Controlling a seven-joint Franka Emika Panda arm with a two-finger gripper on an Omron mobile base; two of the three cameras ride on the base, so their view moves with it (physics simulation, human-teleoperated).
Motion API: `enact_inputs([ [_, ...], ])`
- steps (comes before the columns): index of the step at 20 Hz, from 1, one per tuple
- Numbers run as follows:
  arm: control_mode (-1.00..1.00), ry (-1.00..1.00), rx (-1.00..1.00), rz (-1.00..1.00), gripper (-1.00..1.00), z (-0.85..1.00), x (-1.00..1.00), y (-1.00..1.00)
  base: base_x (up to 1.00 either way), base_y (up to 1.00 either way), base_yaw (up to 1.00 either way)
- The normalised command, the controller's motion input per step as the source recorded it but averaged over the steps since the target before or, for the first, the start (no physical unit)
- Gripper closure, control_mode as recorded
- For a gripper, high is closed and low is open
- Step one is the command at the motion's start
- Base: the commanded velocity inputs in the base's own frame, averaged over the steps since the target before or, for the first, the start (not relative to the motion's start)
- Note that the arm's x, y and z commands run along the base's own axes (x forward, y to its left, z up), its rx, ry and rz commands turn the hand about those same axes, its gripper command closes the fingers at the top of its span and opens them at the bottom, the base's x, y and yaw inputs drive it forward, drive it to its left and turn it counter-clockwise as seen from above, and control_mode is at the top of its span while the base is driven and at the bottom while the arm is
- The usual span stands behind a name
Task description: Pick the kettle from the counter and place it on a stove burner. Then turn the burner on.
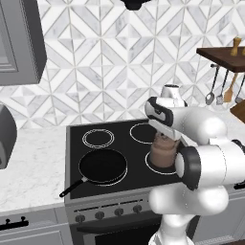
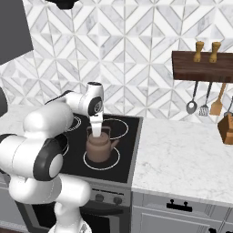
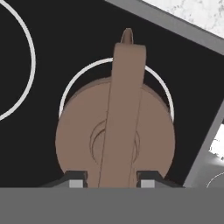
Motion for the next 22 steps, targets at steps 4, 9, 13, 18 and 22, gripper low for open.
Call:
enact_inputs([
  [4,-1.0,-0.02,0.0,0.0,-1.0,0.0,-0.08,0.0,0.0,0.0,0.0],
  [9,-1.0,-0.09,0.0,0.0,-1.0,0.01,-0.22,0.0,0.0,0.0,0.0],
  [13,-1.0,-0.13,0.0,0.0,-1.0,0.45,-0.35,0.02,0.0,0.0,0.0],
  [18,-1.0,-0.11,-0.02,0.03,-1.0,0.99,-0.46,0.29,0.0,0.0,0.0],
  [22,-1.0,-0.07,-0.08,0.15,-1.0,0.86,-0.83,0.32,0.0,0.0,0.0],
])
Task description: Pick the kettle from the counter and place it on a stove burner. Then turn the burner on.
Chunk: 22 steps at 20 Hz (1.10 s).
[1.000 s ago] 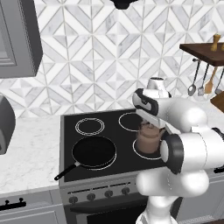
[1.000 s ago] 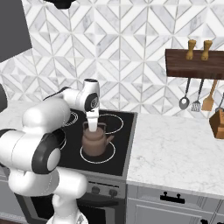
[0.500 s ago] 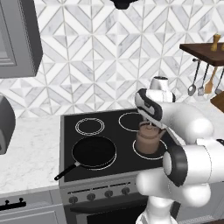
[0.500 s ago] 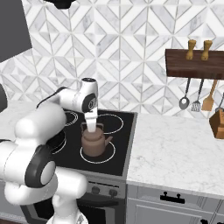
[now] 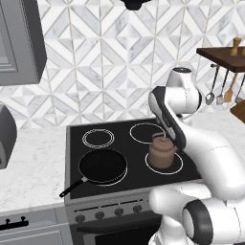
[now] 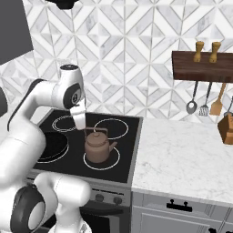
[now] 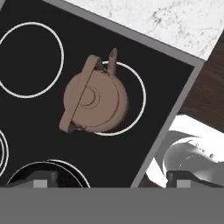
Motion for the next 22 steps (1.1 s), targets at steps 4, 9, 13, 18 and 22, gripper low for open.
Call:
enact_inputs([
  [4,-1.0,-0.16,-0.14,0.25,-1.0,0.13,-1.0,0.18,0.0,0.0,0.0],
  [9,-1.0,-0.07,-0.02,0.0,-1.0,-0.05,-0.71,0.0,0.0,0.0,0.0],
  [13,-1.0,-0.32,-0.01,0.03,-1.0,0.0,-0.71,0.0,0.0,0.0,0.0],
  [18,-1.0,-0.01,0.0,0.0,-1.0,0.0,-0.03,0.0,0.0,0.0,0.0],
  [22,-1.0,-0.2,0.0,0.0,-1.0,0.0,-0.22,-0.04,0.0,0.0,0.0],
])
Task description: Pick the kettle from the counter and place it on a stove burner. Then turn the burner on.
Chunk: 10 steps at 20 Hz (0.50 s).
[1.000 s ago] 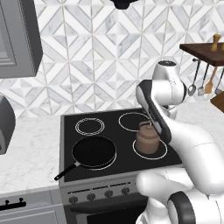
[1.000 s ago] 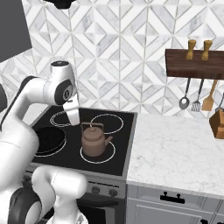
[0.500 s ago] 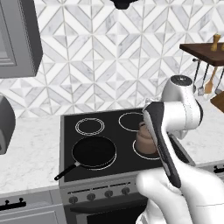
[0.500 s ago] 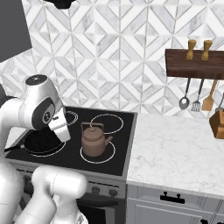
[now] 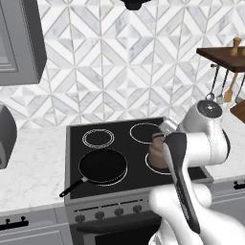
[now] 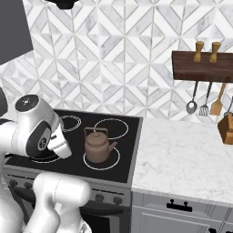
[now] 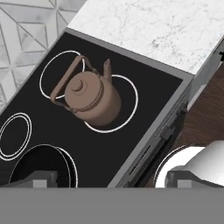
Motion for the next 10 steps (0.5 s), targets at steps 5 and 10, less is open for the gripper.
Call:
enact_inputs([
  [5,-1.0,-0.2,0.0,0.0,-1.0,0.0,-0.27,-0.5,0.0,0.0,0.0],
  [10,-1.0,-0.12,0.0,0.0,-1.0,0.0,-0.29,-0.67,0.0,0.0,0.0],
])
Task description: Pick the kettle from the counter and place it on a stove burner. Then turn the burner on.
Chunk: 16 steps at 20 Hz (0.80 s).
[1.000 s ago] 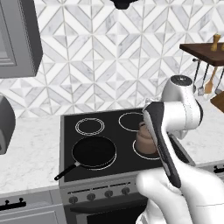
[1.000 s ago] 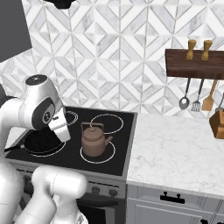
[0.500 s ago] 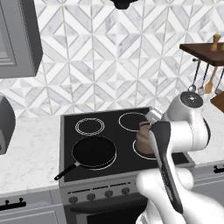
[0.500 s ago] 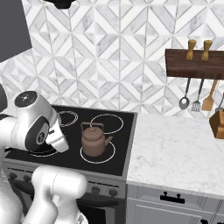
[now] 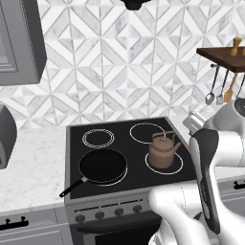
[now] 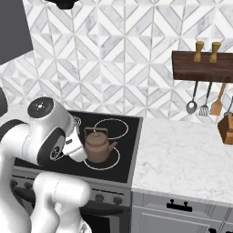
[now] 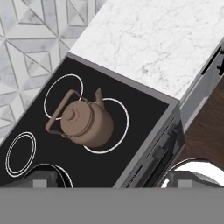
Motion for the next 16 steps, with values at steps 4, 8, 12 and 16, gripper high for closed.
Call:
enact_inputs([
  [4,-1.0,-0.03,0.0,0.0,-1.0,0.0,-0.03,-0.02,0.0,0.0,0.0],
  [8,-1.0,0.0,0.0,0.0,-1.0,0.0,-0.05,0.03,0.0,0.0,0.0],
  [12,-1.0,0.0,0.0,0.0,-1.0,0.0,0.0,0.0,0.0,0.0,0.0],
  [16,-1.0,0.0,0.0,0.0,-1.0,0.0,0.0,0.0,0.0,0.0,0.0],
])
